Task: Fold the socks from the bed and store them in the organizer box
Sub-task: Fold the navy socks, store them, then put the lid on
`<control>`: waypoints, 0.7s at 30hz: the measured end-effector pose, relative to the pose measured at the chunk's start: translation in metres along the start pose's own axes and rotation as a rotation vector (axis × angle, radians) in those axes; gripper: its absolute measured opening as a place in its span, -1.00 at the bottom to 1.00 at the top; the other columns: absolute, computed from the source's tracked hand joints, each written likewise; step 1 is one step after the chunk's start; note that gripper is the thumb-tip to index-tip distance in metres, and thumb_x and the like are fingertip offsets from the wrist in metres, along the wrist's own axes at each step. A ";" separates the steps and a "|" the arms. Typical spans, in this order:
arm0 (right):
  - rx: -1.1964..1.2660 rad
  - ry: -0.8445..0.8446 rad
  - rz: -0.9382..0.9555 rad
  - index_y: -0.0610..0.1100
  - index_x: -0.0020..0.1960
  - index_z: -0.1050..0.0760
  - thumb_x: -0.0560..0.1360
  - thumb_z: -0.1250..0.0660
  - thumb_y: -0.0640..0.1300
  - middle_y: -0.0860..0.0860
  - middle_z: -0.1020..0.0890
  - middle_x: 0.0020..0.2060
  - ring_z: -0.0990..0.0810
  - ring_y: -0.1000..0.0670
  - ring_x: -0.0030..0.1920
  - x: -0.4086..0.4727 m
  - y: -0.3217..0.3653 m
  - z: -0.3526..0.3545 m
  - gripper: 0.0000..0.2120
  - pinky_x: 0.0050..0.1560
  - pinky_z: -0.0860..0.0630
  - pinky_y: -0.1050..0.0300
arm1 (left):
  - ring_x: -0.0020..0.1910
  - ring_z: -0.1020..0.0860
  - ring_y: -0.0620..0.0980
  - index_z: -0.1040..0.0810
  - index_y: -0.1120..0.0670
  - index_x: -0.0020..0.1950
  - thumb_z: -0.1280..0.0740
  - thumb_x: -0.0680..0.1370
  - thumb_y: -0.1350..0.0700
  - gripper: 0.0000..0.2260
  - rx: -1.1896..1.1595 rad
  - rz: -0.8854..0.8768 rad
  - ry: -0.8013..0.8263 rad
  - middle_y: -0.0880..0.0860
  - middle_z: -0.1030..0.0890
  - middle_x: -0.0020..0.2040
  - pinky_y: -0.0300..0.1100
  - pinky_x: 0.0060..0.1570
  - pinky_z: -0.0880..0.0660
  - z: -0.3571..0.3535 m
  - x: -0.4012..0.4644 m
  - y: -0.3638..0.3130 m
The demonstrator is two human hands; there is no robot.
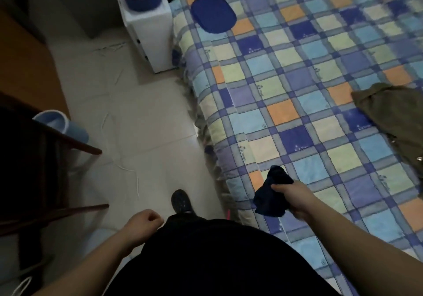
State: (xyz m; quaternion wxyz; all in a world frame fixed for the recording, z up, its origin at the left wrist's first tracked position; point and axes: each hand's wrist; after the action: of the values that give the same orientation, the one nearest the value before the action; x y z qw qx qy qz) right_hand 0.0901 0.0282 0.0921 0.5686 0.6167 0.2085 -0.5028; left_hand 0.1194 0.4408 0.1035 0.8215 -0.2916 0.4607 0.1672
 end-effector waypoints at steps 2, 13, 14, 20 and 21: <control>-0.012 0.004 0.009 -0.26 0.16 -0.48 0.50 -0.41 -0.31 -0.19 -0.64 -0.04 -0.63 -0.24 -0.02 0.000 0.018 -0.038 -0.74 -0.07 -0.59 -0.10 | -0.35 -0.49 -0.06 -0.55 0.13 -0.24 -0.32 0.49 0.06 -0.83 0.010 -0.012 0.006 0.02 -0.56 -0.32 -0.18 -0.28 -0.40 0.029 0.009 0.018; -0.041 -0.036 -0.013 -0.25 0.17 -0.44 0.52 -0.36 -0.34 -0.24 -0.61 -0.02 -0.61 -0.28 0.00 0.009 0.094 -0.163 -0.76 -0.02 -0.58 -0.18 | -0.34 -0.51 0.03 -0.51 0.11 -0.19 -0.31 0.51 0.10 -0.88 -0.197 0.080 -0.164 0.12 -0.54 -0.26 -0.18 -0.33 -0.39 0.209 0.092 0.056; -0.042 -0.046 -0.012 -0.25 0.16 -0.44 0.52 -0.36 -0.35 -0.23 -0.61 -0.04 -0.61 -0.27 -0.03 0.011 0.102 -0.166 -0.77 -0.08 -0.58 -0.14 | -0.35 -0.51 0.02 -0.51 0.10 -0.20 -0.30 0.52 0.10 -0.88 -0.204 0.078 -0.160 0.11 -0.54 -0.26 -0.19 -0.34 -0.39 0.216 0.097 0.053; -0.081 -0.100 -0.062 -0.28 0.19 -0.41 0.53 -0.35 -0.33 -0.25 -0.60 -0.02 -0.59 -0.30 0.00 0.047 0.143 -0.170 -0.75 0.08 -0.56 -0.27 | -0.34 -0.50 0.03 -0.52 0.10 -0.19 -0.31 0.51 0.12 -0.90 -0.212 0.087 -0.061 0.11 -0.53 -0.27 -0.21 -0.32 -0.40 0.227 0.137 0.009; -0.088 -0.105 -0.072 -0.28 0.19 -0.41 0.53 -0.35 -0.33 -0.24 -0.60 -0.02 -0.59 -0.30 -0.01 0.056 0.152 -0.172 -0.75 0.02 -0.58 -0.23 | -0.34 -0.49 0.02 -0.51 0.09 -0.19 -0.30 0.51 0.11 -0.90 -0.214 0.077 -0.040 0.11 -0.51 -0.28 -0.20 -0.32 -0.38 0.229 0.144 -0.002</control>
State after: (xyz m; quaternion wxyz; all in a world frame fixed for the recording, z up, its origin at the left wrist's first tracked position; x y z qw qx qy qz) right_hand 0.3052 0.1265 0.0925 0.5868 0.5560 0.2223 -0.5451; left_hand 0.3466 0.5846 0.0737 0.7878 -0.3563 0.4344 0.2525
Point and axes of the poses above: each hand's wrist, its own x-axis towards the middle knuckle, its own z-axis out of the back of the hand, y = z × x
